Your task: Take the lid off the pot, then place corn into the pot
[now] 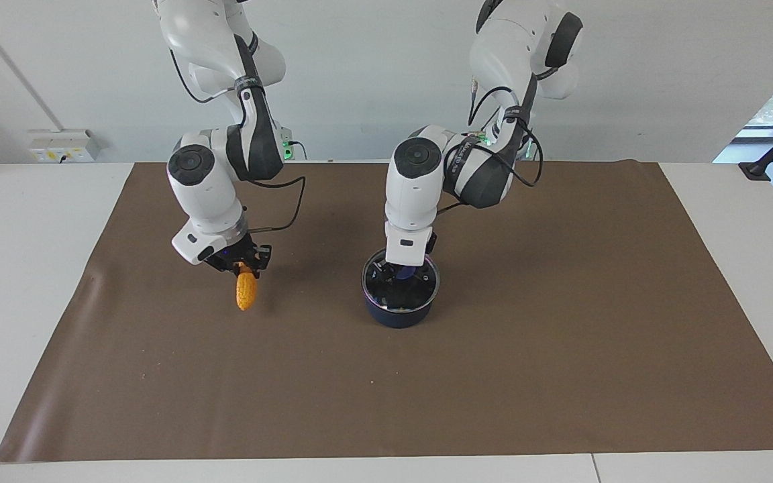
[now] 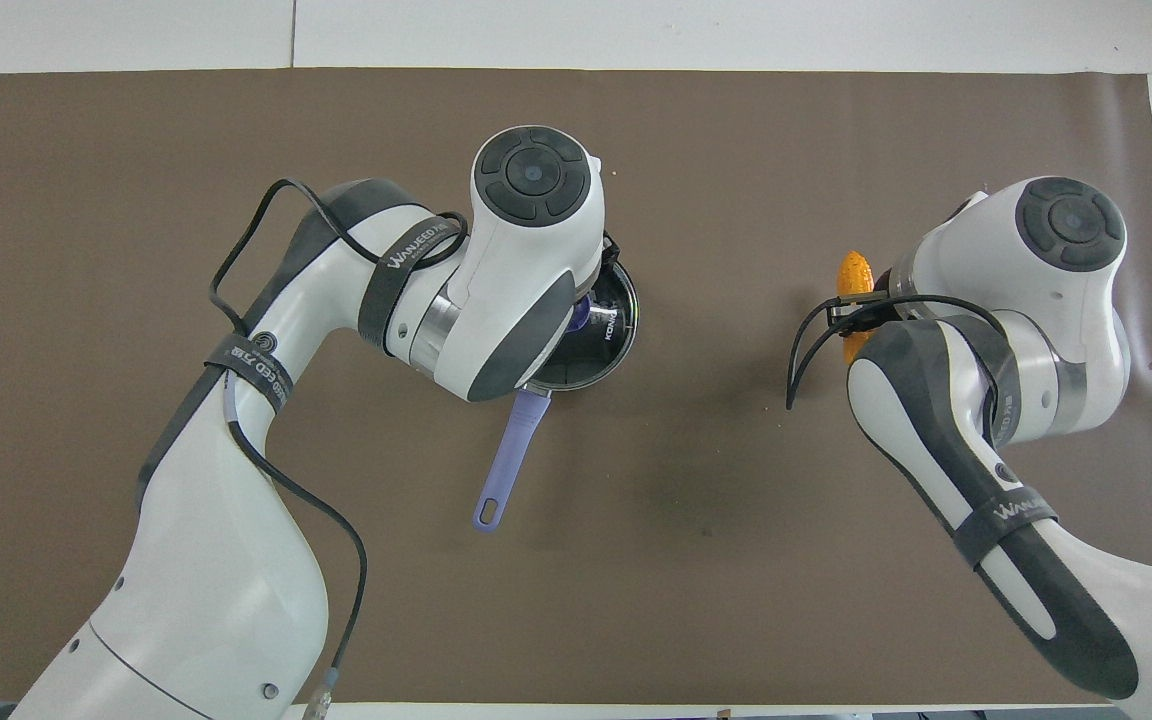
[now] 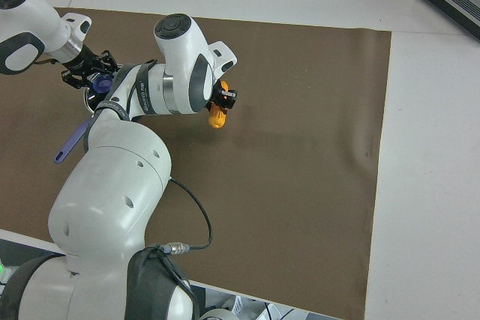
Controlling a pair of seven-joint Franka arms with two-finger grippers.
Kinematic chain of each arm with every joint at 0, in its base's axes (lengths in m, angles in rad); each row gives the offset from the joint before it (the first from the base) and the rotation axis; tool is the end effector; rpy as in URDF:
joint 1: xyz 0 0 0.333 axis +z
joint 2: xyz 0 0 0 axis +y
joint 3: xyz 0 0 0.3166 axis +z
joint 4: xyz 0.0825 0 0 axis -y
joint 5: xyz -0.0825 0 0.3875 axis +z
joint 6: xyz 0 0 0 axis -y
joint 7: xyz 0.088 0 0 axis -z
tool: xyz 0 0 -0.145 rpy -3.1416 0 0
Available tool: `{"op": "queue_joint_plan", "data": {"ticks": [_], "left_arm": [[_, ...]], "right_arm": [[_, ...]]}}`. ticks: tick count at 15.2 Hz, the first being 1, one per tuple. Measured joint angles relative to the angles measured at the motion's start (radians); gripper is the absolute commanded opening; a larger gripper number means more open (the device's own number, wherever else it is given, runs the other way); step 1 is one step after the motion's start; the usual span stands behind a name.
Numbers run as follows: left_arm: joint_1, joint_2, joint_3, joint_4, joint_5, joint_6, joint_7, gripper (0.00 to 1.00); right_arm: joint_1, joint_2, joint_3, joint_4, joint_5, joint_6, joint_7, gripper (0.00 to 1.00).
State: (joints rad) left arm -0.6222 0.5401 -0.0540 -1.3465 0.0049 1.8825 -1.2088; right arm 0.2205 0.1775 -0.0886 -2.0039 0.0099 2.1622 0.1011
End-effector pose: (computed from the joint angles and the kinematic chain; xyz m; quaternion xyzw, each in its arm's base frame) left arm 0.5621 -0.4418 0.3753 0.9639 0.2661 -0.0103 0.0054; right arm 0.5818 0.0787 0.3292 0.9999 0.0132 -0.0087 0.0048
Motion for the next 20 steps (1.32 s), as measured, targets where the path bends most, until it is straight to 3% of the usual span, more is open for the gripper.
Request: {"op": "queue_joint_plan", "data": {"ticks": [5, 10, 15, 20], "left_arm": [[0.001, -0.039, 0.002, 0.003, -0.015, -0.049, 0.0, 0.35], [0.038, -0.094, 0.014, 0.008, -0.019, -0.101, 0.036, 0.33], [0.178, -0.164, 0.018, 0.007, -0.019, -0.214, 0.305, 0.29], [0.284, -0.169, 0.022, -0.019, -0.019, -0.222, 0.546, 0.25]], "right_arm": [[0.0, 0.0, 0.001, 0.02, 0.002, -0.017, 0.0, 0.0], [0.051, 0.01, 0.016, 0.198, 0.068, -0.171, 0.085, 0.0], [0.146, 0.055, 0.02, 0.309, 0.118, -0.196, 0.251, 0.0], [0.308, 0.147, 0.024, 0.418, 0.134, -0.158, 0.47, 0.0]]}}
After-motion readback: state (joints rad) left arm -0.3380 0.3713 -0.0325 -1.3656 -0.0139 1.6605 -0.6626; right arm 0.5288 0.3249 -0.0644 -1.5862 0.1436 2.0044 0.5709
